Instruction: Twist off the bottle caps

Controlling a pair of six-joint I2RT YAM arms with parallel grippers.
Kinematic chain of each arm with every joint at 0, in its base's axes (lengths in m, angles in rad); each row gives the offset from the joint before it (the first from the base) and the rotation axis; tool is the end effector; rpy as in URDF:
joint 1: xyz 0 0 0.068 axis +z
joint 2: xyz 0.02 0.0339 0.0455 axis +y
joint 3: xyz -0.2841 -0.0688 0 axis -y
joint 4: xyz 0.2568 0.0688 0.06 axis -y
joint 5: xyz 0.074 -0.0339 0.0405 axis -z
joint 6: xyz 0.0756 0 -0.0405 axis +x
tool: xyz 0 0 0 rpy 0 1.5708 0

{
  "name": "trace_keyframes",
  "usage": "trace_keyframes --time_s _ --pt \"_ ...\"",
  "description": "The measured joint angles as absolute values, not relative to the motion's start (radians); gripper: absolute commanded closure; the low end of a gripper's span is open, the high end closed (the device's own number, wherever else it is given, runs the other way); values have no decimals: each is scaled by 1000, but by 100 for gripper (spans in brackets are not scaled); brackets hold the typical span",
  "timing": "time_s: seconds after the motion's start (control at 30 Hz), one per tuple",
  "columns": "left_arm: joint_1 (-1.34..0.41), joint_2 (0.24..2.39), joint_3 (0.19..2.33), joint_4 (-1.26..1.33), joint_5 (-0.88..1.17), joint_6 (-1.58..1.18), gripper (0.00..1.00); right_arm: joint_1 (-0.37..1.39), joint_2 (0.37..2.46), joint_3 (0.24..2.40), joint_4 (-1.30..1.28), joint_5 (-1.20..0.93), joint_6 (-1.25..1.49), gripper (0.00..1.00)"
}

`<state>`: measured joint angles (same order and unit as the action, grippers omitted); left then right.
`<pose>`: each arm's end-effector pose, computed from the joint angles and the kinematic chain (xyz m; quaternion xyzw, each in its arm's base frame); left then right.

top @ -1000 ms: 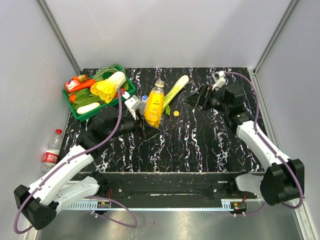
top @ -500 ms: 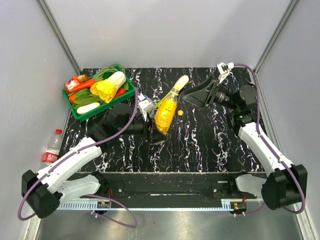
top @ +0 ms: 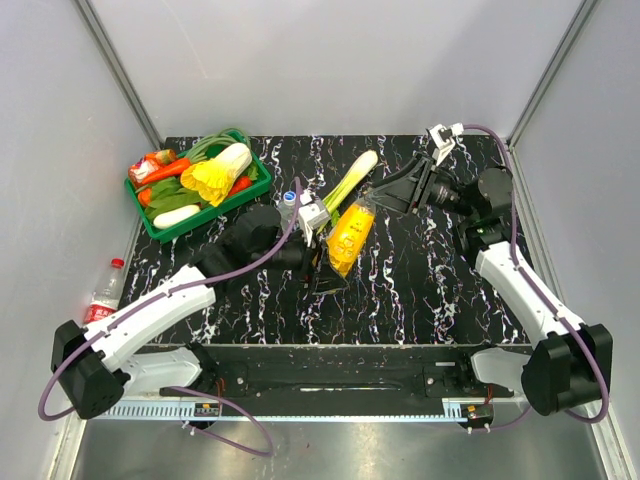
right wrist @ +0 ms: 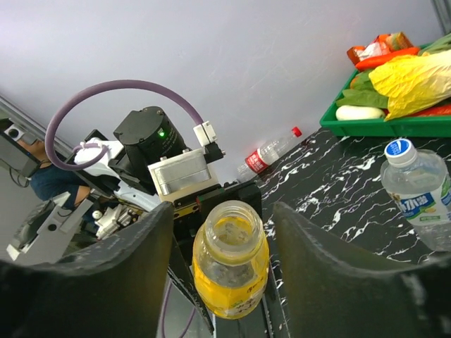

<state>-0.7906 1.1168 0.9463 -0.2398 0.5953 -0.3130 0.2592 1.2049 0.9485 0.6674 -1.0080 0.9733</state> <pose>0.1696 -0.2316 0.3299 0.3453 0.7388 -0.4836 0.3178 0.2608 0.1353 0.4174 -0.2108 0.5907 0.6393 0.4448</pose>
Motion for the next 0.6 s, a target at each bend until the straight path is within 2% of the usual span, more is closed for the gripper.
trace_keyframes --time_s 0.2,0.23,0.3,0.43,0.47,0.5,0.53,0.6 --pt "-806 1130 950 -240 591 -306 87 259 1224 952 658 -1016 979 95" --pt "-806 1130 950 -241 590 -308 86 259 1227 953 659 -1016 972 100" --pt "-806 1130 952 -241 590 -316 80 258 1231 955 663 -1016 956 100" --pt "-806 1129 953 -247 575 -310 37 258 1232 956 661 -1016 962 100" --pt "-806 1127 953 -247 572 -310 23 258 1232 956 661 -1016 962 100" --pt "-806 1127 953 -247 568 -310 17 258 1232 956 660 -1016 962 100" --pt "-807 1125 953 -248 564 -310 2 258 1232 957 659 -1016 961 100" --pt "-808 1120 953 -245 550 -302 1 258 1232 961 642 -1018 954 100"
